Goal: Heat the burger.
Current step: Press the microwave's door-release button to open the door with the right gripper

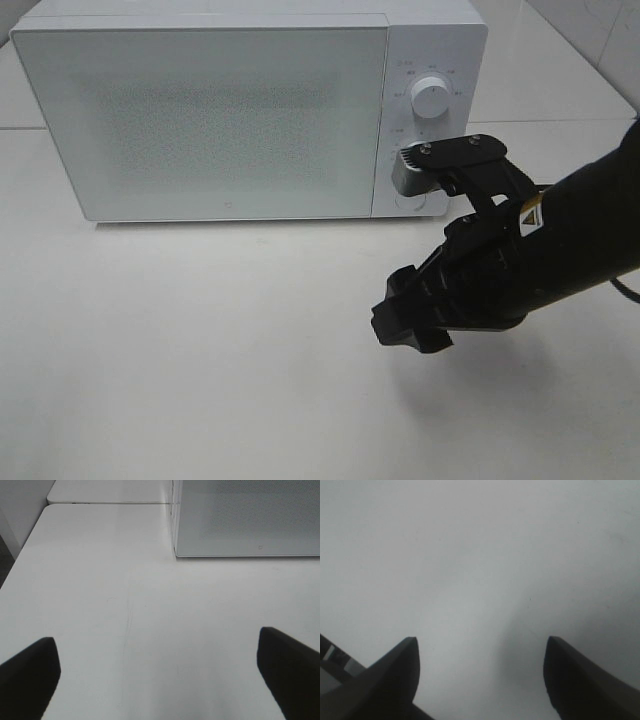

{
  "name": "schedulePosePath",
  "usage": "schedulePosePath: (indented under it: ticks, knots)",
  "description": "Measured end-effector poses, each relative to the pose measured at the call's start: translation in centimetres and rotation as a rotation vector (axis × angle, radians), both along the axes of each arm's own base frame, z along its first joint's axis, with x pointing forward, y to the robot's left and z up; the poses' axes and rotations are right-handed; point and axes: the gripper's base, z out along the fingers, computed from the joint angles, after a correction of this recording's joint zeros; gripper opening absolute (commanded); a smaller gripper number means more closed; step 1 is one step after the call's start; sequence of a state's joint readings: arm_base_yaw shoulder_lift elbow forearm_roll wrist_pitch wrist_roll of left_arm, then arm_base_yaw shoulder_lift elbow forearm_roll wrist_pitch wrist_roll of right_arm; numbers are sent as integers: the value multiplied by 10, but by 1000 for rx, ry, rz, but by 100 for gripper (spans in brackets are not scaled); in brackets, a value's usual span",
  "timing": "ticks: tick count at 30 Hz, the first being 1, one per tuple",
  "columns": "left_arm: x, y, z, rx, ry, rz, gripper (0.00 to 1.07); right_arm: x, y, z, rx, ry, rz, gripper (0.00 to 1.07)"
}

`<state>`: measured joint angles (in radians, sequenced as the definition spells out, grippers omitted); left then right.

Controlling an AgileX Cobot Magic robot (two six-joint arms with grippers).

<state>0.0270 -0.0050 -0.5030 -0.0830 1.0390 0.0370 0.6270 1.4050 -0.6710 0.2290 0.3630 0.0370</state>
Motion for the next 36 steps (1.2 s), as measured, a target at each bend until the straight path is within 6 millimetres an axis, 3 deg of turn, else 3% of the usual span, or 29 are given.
schedulePosePath:
  ticks: [12, 24, 36]
  knots:
    - [0, 0, 0, 0, 0, 0, 100, -18, -15, 35, -67, 40, 35, 68]
    - [0, 0, 0, 0, 0, 0, 100, -56, -42, 79, -19, -32, 30, 68]
    - [0, 0, 0, 0, 0, 0, 100, -90, -70, 107, 18, -127, 30, 68]
